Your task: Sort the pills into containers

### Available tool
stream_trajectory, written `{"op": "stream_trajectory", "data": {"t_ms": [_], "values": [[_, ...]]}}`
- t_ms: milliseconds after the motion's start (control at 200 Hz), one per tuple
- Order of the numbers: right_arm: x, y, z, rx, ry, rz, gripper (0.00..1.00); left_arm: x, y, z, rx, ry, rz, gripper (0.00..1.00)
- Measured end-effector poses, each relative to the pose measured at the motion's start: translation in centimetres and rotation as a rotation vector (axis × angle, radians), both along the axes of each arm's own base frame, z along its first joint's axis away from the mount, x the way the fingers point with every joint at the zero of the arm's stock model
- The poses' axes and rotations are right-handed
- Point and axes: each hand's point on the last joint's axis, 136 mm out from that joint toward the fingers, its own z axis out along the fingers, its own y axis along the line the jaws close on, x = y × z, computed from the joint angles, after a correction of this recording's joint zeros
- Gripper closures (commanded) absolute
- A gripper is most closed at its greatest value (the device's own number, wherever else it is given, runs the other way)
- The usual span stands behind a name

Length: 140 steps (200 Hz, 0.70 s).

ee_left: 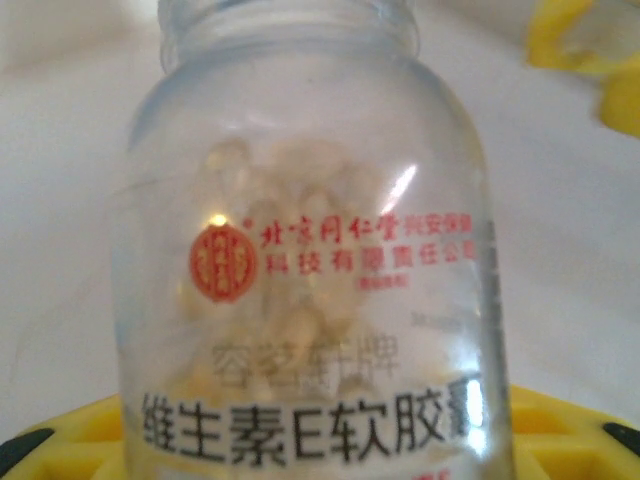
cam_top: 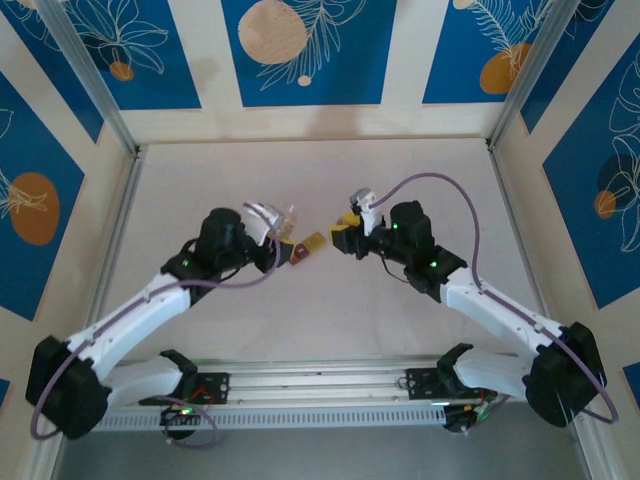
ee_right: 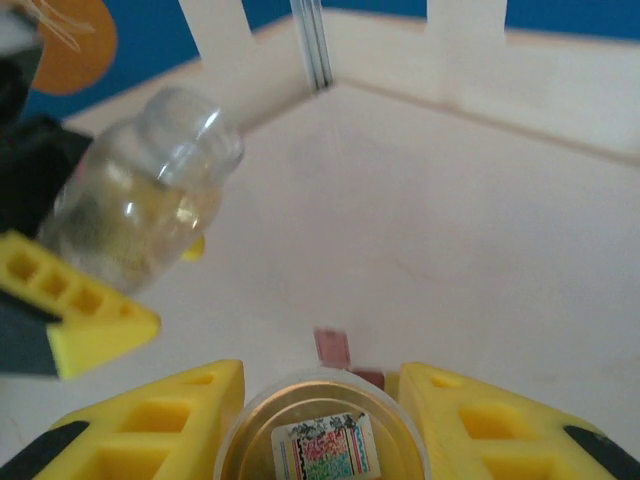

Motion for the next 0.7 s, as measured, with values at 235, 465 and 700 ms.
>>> {"op": "stream_trajectory", "data": {"t_ms": [235,465,700], "values": [[-3.3,0.7,8.3,0.088,-0.152,0.146,1.0,-2.8,-1.8,4.7,-0.224,-0.372,-0.176,1.0],[-8.8,2.8,12.8,0.116,-0.327,0.397,1.0,-5.3,-2.8,8.2,-0.358,-0.657,-0.308,1.0],[-13.2,5.2,13.6,0.076,-0.494,0.62,1.0,-7.5,-3.2,8.9,-0.413,-0.718,-0.402,1.0]]}}
